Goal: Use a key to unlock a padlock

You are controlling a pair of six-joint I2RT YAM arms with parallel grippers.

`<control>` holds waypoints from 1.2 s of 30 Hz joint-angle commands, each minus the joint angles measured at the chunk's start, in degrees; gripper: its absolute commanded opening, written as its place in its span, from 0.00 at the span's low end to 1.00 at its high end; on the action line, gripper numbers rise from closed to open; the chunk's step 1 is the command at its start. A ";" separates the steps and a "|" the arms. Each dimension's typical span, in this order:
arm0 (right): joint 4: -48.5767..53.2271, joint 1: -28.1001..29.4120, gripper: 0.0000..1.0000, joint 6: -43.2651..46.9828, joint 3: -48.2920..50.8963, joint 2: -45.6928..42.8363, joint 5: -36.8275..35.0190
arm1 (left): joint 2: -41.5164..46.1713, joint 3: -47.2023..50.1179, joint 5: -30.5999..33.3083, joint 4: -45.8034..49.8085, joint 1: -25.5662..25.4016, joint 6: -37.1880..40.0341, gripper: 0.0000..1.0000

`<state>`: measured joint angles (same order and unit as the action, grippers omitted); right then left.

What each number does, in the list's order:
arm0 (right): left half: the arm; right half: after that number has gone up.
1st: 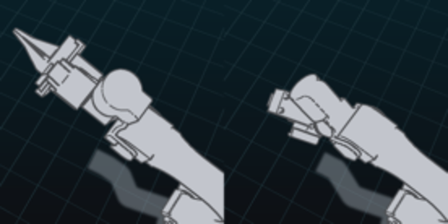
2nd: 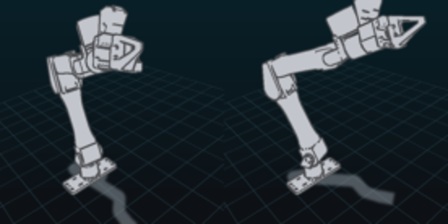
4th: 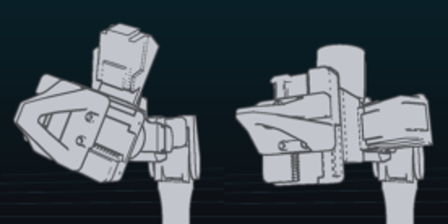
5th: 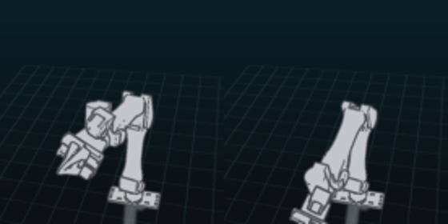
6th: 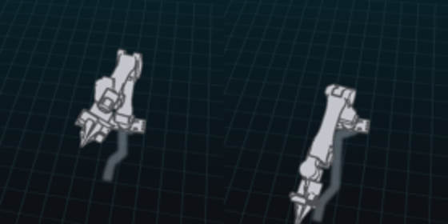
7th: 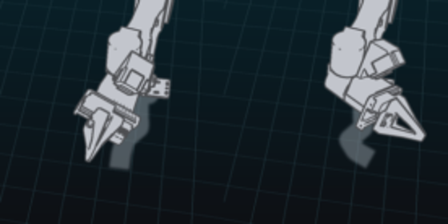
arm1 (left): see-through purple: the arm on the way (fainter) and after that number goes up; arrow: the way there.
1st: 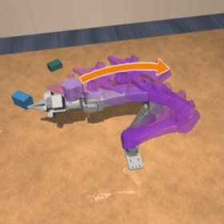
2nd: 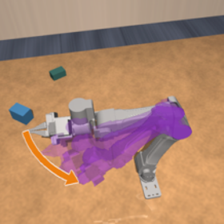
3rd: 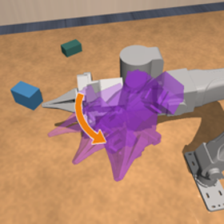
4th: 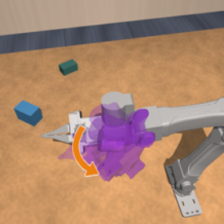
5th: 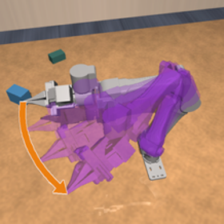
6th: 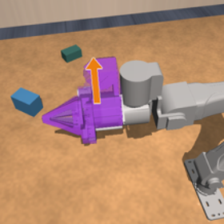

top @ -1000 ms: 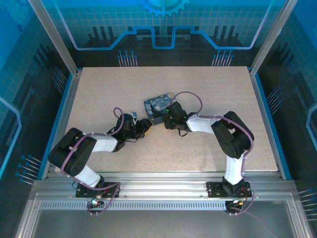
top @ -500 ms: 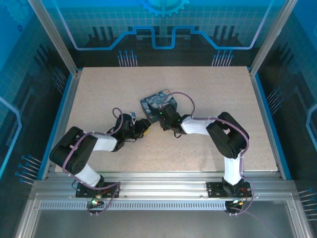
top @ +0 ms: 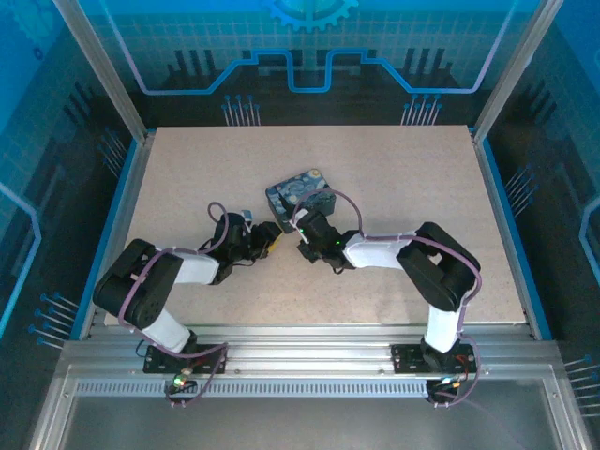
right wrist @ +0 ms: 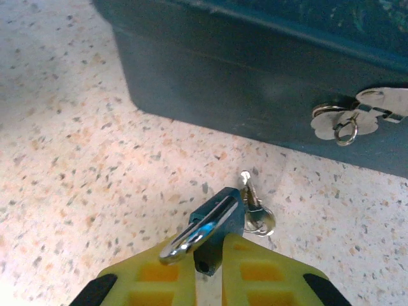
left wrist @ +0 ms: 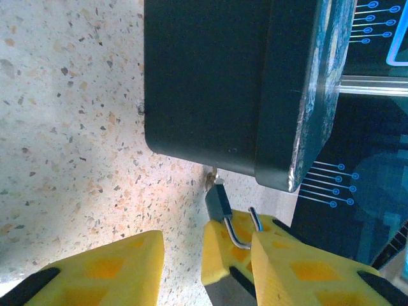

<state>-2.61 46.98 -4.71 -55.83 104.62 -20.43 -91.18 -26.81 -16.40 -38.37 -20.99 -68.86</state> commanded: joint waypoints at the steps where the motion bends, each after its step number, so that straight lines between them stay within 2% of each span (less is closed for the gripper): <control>1: -0.72 0.08 0.12 2.99 1.16 -3.82 0.65 | 0.47 0.35 -1.00 -0.20 0.60 1.15 0.41; 8: -2.32 -4.21 0.11 -0.78 7.54 -14.28 9.41 | 1.15 0.35 -1.07 0.39 0.60 1.36 0.41; 11: -1.28 -6.10 0.11 -1.95 8.17 -17.40 11.10 | 1.09 0.26 -1.09 0.32 0.60 1.27 0.41; 20: 0.09 -11.90 0.11 -6.85 11.15 -20.33 14.61 | 1.65 0.57 -1.61 0.30 0.60 1.26 0.41; 29: 8.19 -19.95 0.12 -16.21 11.48 -17.45 9.60 | 4.37 0.88 -1.61 2.52 0.60 2.33 0.41; 33: 15.06 -20.51 0.12 -19.25 8.40 -13.47 4.63 | 5.26 0.95 -1.53 3.15 0.60 2.68 0.42; 36: 18.36 -20.94 0.14 -21.31 6.44 -10.00 3.77 | 5.83 1.12 -1.35 3.64 0.60 2.84 0.42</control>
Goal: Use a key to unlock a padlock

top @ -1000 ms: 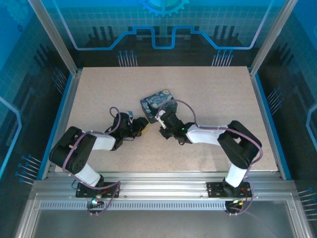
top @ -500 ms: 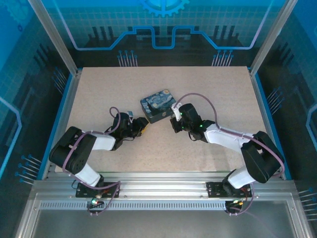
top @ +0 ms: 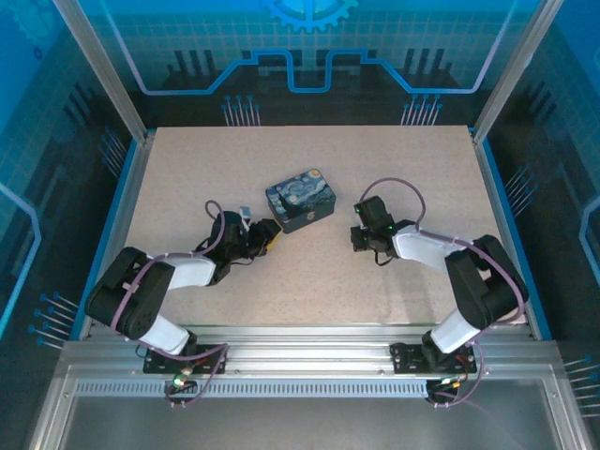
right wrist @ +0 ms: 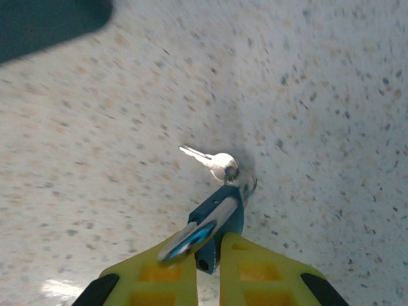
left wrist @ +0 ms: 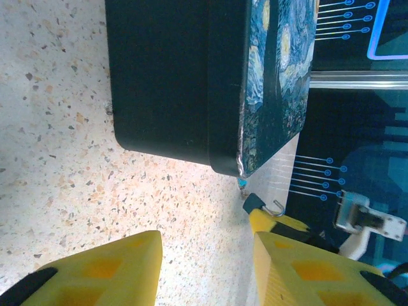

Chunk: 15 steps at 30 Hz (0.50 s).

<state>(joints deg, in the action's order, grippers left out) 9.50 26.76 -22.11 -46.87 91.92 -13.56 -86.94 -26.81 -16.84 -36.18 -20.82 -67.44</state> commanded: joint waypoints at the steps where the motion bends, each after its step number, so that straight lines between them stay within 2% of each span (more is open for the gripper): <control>1: 6.44 -0.71 0.15 -4.39 -2.73 3.35 -3.06 | 1.76 1.22 -0.83 1.71 0.43 1.43 0.42; 4: 6.41 -0.60 0.27 -5.94 -2.55 2.87 -2.60 | 2.63 1.45 -0.74 2.35 0.43 1.57 0.43; 6: 6.44 -0.58 0.42 -6.86 -1.84 0.46 -2.71 | 3.79 1.67 -0.43 3.62 0.43 2.16 0.44; 7: 6.87 -0.68 0.46 -7.06 -1.75 -0.73 -3.08 | 4.40 1.71 -0.24 4.36 0.43 2.52 0.46; 13: 12.41 -2.16 0.65 -7.77 -2.35 -9.70 -5.11 | 10.69 0.66 0.87 12.64 1.10 6.49 0.58; 14: 12.91 -2.70 0.79 -7.69 -2.40 -11.43 -4.93 | 12.26 0.12 1.24 15.15 1.37 7.77 0.62; 15: 13.38 -3.22 1.00 -7.44 -2.29 -13.11 -4.71 | 14.07 -0.60 1.81 18.31 1.64 9.37 0.70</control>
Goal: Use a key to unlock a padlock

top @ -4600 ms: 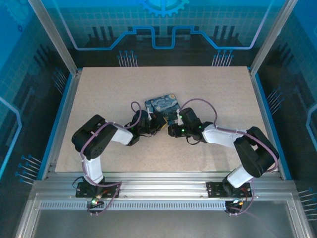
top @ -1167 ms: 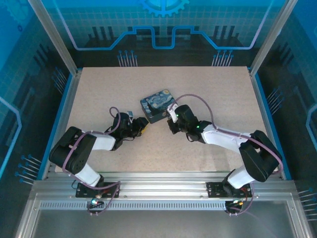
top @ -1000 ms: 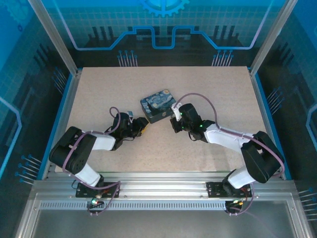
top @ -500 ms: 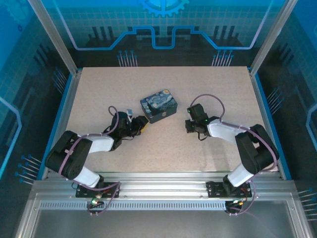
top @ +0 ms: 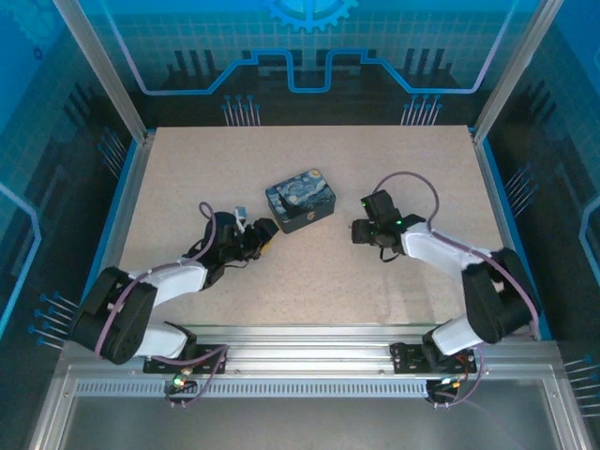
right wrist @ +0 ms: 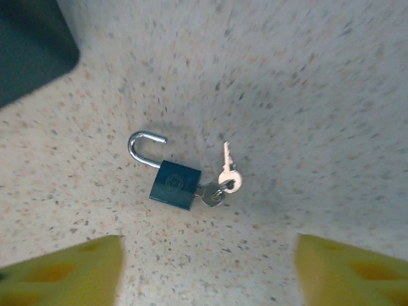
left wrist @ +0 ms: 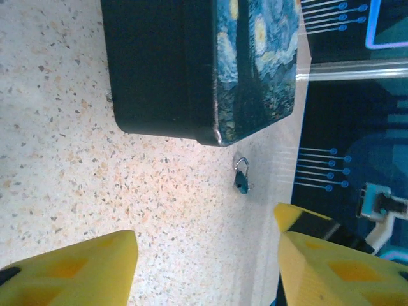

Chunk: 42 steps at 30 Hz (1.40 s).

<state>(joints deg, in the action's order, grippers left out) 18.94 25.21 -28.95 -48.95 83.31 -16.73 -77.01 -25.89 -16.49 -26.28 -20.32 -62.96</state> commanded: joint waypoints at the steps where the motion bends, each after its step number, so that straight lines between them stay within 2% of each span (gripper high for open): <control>1: 4.36 -2.20 1.00 -0.29 -0.19 -5.77 -1.55 | 5.75 -2.37 2.09 11.58 1.49 6.49 0.84; 2: 4.58 -2.72 1.00 0.08 -0.27 -7.18 -1.62 | 7.66 -3.47 3.06 15.30 1.87 8.57 0.99; 5: 4.97 -4.26 1.00 1.28 0.03 -10.56 -4.10 | 12.90 -7.01 6.87 26.37 3.19 15.96 0.99; 9: 3.63 -7.35 1.00 2.64 1.07 -13.58 -8.97 | 18.87 -12.26 18.84 39.23 4.07 27.50 0.99; 13: -7.55 -8.16 1.00 8.05 7.13 -17.06 -15.87 | 23.46 -11.81 29.79 38.15 4.32 39.93 0.99; 15: -14.86 -8.45 1.00 11.23 11.15 -18.01 -19.60 | 24.77 -9.97 35.87 34.35 4.77 46.79 0.99; 17: -19.83 -8.79 1.00 14.14 13.38 -16.84 -21.01 | 24.98 -6.73 38.62 27.65 6.03 52.98 0.99; 19: -22.18 -9.82 1.00 15.17 13.76 -15.04 -21.38 | 24.45 -3.35 38.57 21.01 8.32 55.97 0.99; 21: -31.46 -10.83 1.00 19.08 17.13 -14.25 -20.17 | 21.77 -0.40 38.51 12.75 10.84 56.14 0.99; 23: -41.68 -13.12 1.00 21.69 20.88 -12.88 -15.76 | 16.62 1.00 37.53 6.00 12.41 56.54 0.99; 26: -49.95 -15.14 1.00 24.05 23.20 -9.04 -14.16 | 7.07 3.10 37.30 -6.02 13.43 59.98 0.99; 29: -57.30 -16.36 1.00 25.44 25.82 -6.38 -11.26 | 0.43 7.22 33.94 -20.54 14.27 62.65 0.99; 31: -62.64 -16.92 1.00 25.42 27.52 -3.94 -9.79 | -0.31 7.05 31.71 -21.55 14.72 64.31 0.99; 32: -65.86 -16.95 1.00 26.09 28.28 -2.40 -8.86 | -2.79 8.39 30.94 -26.62 15.71 64.20 0.99; 35: -66.12 -16.77 1.00 27.69 27.80 -1.31 -5.76 | -12.09 11.59 28.71 -41.60 19.84 60.38 0.99; 36: -66.12 -16.93 1.00 28.27 27.98 -1.23 -3.28 | -12.93 10.65 27.79 -40.54 20.30 60.32 0.99; 38: -73.62 -17.58 1.00 29.91 29.43 3.39 1.06 | -11.20 6.16 26.06 -29.14 20.32 60.55 0.99; 39: -73.40 -17.48 1.00 30.01 28.44 3.92 0.09 | -11.83 5.12 26.11 -28.80 20.32 60.94 0.99; 40: -64.94 -18.02 1.00 28.53 25.71 2.46 0.45 | -11.42 5.07 25.90 -27.99 20.30 60.77 0.99; 41: -65.62 -19.52 1.00 27.72 25.58 3.24 1.95 | -11.72 5.08 26.15 -28.50 20.23 61.00 0.99; 42: -65.51 -19.53 1.00 26.58 25.66 2.72 0.26 | -11.64 5.08 26.35 -28.42 20.10 61.07 0.99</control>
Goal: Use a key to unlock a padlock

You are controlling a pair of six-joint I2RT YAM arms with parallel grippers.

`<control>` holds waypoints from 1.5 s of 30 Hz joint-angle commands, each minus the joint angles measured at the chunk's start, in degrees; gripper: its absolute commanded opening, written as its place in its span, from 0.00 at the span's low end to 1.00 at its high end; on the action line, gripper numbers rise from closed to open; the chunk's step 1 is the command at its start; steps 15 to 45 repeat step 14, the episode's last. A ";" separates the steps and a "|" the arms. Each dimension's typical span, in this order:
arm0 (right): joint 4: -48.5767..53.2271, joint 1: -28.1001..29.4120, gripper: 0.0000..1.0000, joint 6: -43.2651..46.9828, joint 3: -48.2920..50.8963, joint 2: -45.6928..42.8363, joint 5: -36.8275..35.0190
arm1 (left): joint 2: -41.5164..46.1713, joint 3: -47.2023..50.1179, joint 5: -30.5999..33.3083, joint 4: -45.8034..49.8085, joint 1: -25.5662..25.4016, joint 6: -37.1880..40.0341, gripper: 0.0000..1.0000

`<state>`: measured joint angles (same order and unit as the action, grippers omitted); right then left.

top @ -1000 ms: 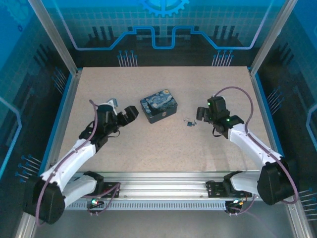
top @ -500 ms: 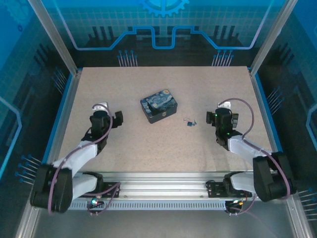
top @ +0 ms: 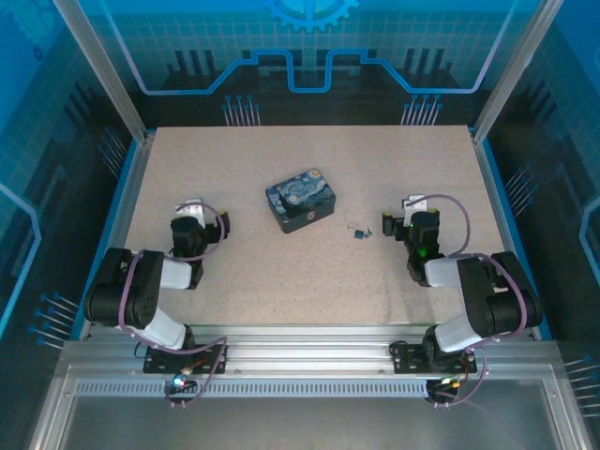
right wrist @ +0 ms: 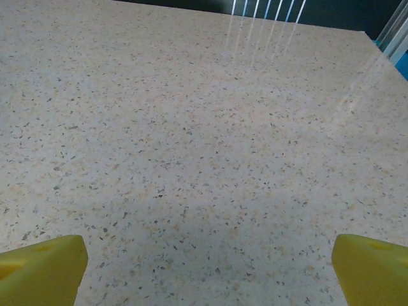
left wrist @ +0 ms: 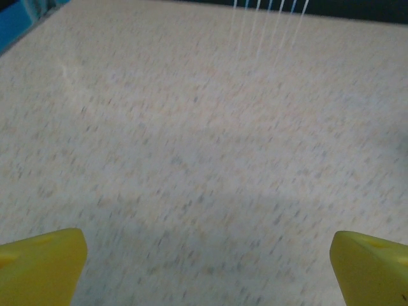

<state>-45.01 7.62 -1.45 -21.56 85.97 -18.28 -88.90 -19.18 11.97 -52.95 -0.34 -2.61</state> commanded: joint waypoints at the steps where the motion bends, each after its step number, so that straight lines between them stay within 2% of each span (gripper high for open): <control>1: -0.66 -1.71 1.00 -1.23 -1.87 0.15 0.48 | 0.20 -1.90 0.09 -1.03 -0.72 1.13 0.99; 3: -1.50 -0.87 1.00 -0.37 -1.66 0.29 -0.24 | -0.22 -1.69 4.84 -2.31 -2.90 2.33 0.99; 5: -0.67 -1.71 1.00 -0.81 -1.96 0.11 1.61 | -0.39 -1.31 6.26 -3.52 -3.86 3.05 0.99; 11: -0.06 -2.34 1.00 -0.76 -2.37 0.31 3.43 | -0.40 -1.30 6.35 -3.59 -3.92 3.06 0.99; 45: -0.54 -1.99 1.00 -0.63 -1.99 0.18 2.81 | -0.37 -1.26 6.40 -3.74 -3.97 3.14 0.99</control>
